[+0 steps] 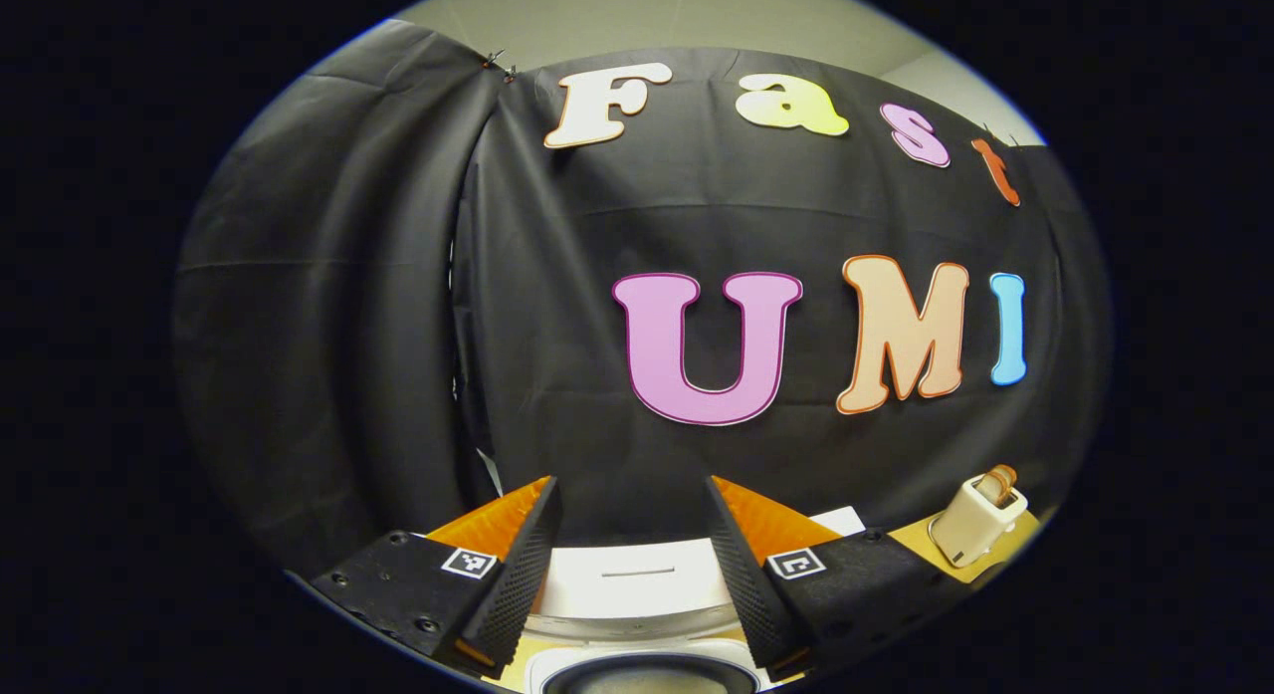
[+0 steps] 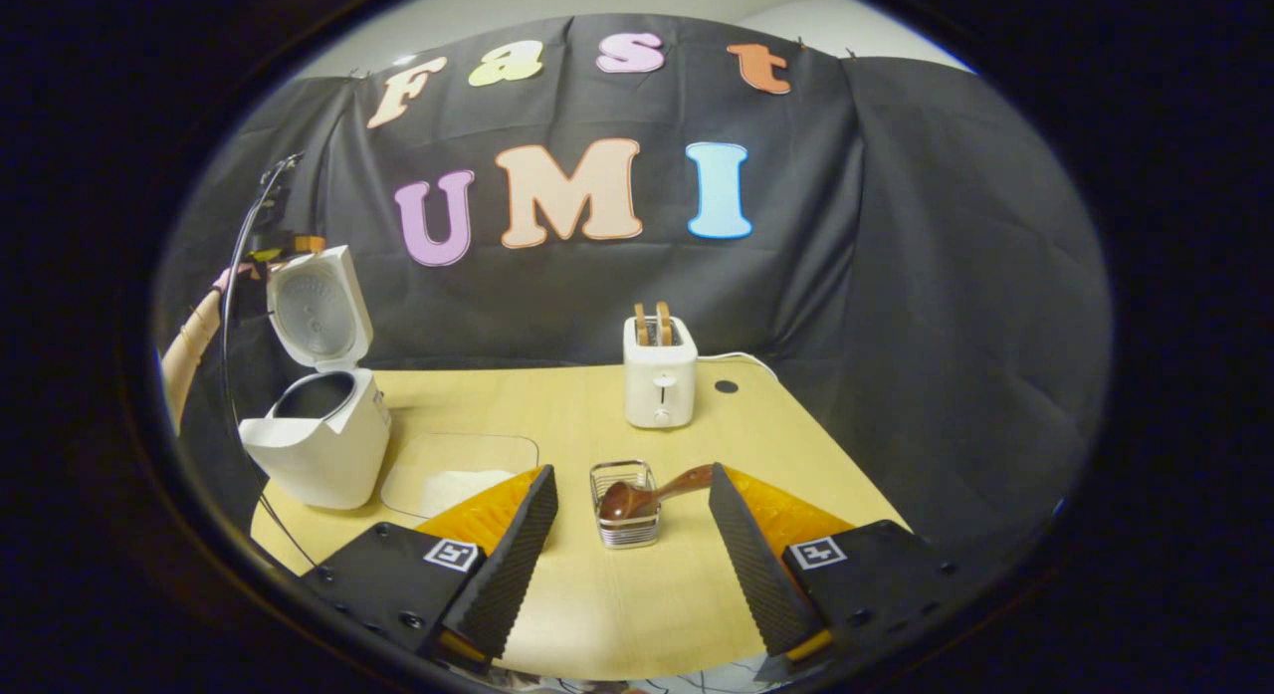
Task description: Close the left gripper, press the button to open the rice cooker; take a wooden spoon from the chopstick holder with the right hand, scoop a spoonful of rice and pour it into the rice cooker, then put the wooden spoon back into the chopstick holder.
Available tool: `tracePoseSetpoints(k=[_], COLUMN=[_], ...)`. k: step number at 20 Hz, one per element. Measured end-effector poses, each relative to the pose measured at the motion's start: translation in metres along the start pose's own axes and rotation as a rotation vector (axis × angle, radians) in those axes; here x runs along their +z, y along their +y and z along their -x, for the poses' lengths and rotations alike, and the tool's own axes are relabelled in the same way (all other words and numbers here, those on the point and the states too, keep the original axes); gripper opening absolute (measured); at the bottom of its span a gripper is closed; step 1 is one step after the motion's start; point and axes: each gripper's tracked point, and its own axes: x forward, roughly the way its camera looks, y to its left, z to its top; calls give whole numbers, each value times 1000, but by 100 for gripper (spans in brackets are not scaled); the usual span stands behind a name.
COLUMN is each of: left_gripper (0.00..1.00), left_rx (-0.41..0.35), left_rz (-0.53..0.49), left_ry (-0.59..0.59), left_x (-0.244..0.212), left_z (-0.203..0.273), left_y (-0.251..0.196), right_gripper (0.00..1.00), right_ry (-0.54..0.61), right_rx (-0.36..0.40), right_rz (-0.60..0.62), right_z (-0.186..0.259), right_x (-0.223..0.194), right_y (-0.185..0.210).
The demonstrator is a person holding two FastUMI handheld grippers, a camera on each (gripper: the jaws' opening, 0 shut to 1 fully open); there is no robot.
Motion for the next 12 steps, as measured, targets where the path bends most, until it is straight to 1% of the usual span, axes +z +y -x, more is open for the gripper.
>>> tracePoseSetpoints(k=[3, 5, 7, 12], left_gripper=[83, 83, 83, 83], left_rx=[-2, -2, -5, -13], left_rz=[-5, -7, -10, -1], left_ry=[-4, -7, -1, 31], left_x=[-2, -8, -14, -37], left_z=[16, 30, 47, 90], left_y=[-2, -4, -7, -14], right_gripper=[95, 98, 98, 95], right_ry=[-1, -12, -25, -66], right_rx=[23, 33, 42, 81], right_rz=[-10, -9, -3, -8], right_z=[1, 3, 0, -3], right_x=[-2, -2, -2, 13], right_y=[3, 3, 1, 3])
